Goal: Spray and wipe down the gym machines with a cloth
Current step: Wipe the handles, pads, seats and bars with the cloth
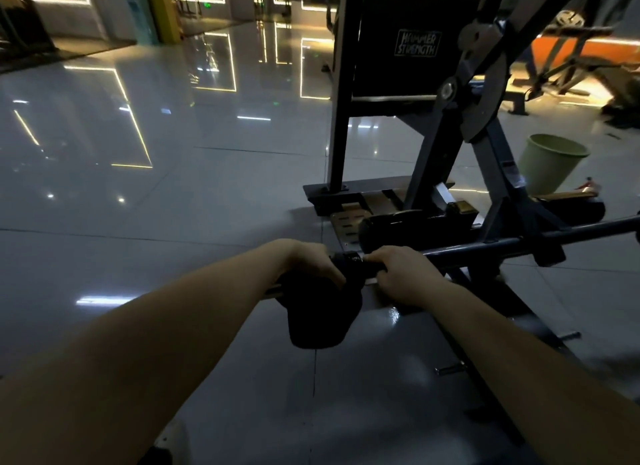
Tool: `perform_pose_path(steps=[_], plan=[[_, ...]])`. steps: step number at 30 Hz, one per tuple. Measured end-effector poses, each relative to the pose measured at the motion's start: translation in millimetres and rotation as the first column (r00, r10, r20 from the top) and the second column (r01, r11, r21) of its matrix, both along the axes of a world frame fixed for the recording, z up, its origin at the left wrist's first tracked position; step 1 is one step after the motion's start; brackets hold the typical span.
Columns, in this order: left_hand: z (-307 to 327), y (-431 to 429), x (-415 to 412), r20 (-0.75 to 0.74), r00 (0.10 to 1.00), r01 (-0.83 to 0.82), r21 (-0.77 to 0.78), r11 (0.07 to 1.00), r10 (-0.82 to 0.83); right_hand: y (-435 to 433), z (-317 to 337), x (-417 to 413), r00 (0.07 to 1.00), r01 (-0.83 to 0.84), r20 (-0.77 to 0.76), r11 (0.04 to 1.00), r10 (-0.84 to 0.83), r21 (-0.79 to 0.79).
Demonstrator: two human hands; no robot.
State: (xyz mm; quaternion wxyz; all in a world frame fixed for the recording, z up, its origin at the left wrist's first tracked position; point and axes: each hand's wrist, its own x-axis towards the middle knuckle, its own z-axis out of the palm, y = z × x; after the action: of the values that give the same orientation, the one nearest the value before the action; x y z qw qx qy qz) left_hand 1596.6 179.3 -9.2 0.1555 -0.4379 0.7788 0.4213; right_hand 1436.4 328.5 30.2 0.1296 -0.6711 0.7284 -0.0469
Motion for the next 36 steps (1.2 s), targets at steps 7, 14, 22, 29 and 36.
perform_pose_path(steps=[7, 14, 22, 29, 36], plan=[[3, 41, 60, 0.088, 0.988, 0.155, -0.548, 0.822, -0.128, -5, -2, 18, 0.991, 0.006, -0.13, 0.997, -0.015, -0.071], [17, 53, 98, 0.092, 0.99, 0.138, -0.567, 0.812, -0.104, -10, -2, 19, 0.989, -0.048, -0.146, 0.995, 0.035, -0.085], [4, 41, 9, 0.027, 0.994, 0.105, -0.509, 0.854, -0.106, -13, -3, 10, 0.999, -0.013, -0.054, 0.991, 0.005, -0.135], [2, 1, 4, 0.015, 0.996, -0.086, 0.049, 0.995, 0.086, -11, -1, 7, 1.0, 0.017, -0.018, 0.992, -0.02, -0.124], [15, 40, 82, 0.023, 1.0, 0.027, -0.41, 0.911, -0.019, -18, 2, 25, 0.984, 0.007, -0.174, 0.994, -0.027, -0.11]])
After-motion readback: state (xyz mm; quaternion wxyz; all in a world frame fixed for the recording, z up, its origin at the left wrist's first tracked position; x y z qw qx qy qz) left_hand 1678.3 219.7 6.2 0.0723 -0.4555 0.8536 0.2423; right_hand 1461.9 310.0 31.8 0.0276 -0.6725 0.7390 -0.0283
